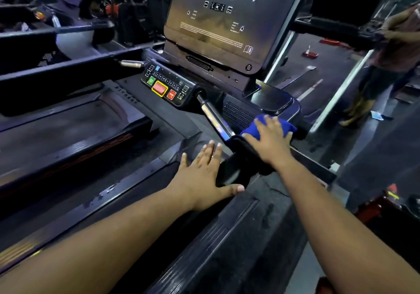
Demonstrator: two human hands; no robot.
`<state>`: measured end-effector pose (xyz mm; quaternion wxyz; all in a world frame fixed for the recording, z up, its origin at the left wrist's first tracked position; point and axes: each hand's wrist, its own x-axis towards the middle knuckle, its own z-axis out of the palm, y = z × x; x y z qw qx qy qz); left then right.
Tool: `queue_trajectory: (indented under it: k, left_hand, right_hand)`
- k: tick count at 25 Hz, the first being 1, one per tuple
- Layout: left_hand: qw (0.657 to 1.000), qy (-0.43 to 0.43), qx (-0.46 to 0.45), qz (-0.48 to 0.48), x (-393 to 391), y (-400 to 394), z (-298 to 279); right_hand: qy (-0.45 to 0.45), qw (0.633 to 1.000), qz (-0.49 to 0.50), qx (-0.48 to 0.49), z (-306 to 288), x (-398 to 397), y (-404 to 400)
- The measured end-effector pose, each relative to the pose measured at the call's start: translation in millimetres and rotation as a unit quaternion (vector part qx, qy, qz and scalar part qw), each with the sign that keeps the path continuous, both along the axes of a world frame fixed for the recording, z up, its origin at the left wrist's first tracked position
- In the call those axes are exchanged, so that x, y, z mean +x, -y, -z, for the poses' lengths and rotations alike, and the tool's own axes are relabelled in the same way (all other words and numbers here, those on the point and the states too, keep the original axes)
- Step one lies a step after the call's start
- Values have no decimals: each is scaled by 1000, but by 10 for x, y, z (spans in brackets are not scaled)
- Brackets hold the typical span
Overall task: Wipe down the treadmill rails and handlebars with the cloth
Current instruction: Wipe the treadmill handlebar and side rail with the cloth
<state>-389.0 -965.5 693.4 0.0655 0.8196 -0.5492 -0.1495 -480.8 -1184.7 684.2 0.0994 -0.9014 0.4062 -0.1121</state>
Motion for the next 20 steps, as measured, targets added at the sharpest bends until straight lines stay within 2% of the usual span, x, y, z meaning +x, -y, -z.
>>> queue_trajectory:
  k: [2,4,5,7,9,11,12,13,16,17,20]
  left_hand:
    - [1000,-7,-5,-11,-31,97,-13]
    - [1000,-9,-4,-14,-43,114,-19]
    - [1000,-6,-2,-13,-46,105,-13]
    - [1000,-7,-6,-14,-37,85,-2]
    - [1000,-8,-7,-18,-58,95,-14]
    - [1000,-3,-7,-24,-79,97,-25]
    - [999,2,-10,-30,-94,87,-28]
    - [999,8,-15,-39,-102,68,-32]
    - [996,19,-29,-81,-97,-2,-26]
    - [995,26,-35,-92,-103,-19,-22]
    - [992,68,-50,-92,-115,-20,-5]
  right_hand:
    - [38,990,-129,-49,82,-64,-211]
    - [59,972,-221,-52,72,-219,-87]
    - [61,972,-223,-48,47,-243,151]
    - [28,991,-127,-28,-54,-226,596]
    - [-23,999,-37,0,-127,-133,661]
    - [-36,997,-64,-30,-92,79,317]
    - [-14,993,-110,-44,-80,152,85]
    - [45,987,-149,-40,-77,163,-107]
    - [302,938,-168,24,10,-65,-234]
    - [310,938,-152,5,96,-185,-227]
    - [157,985,-72,1,339,-416,-220]
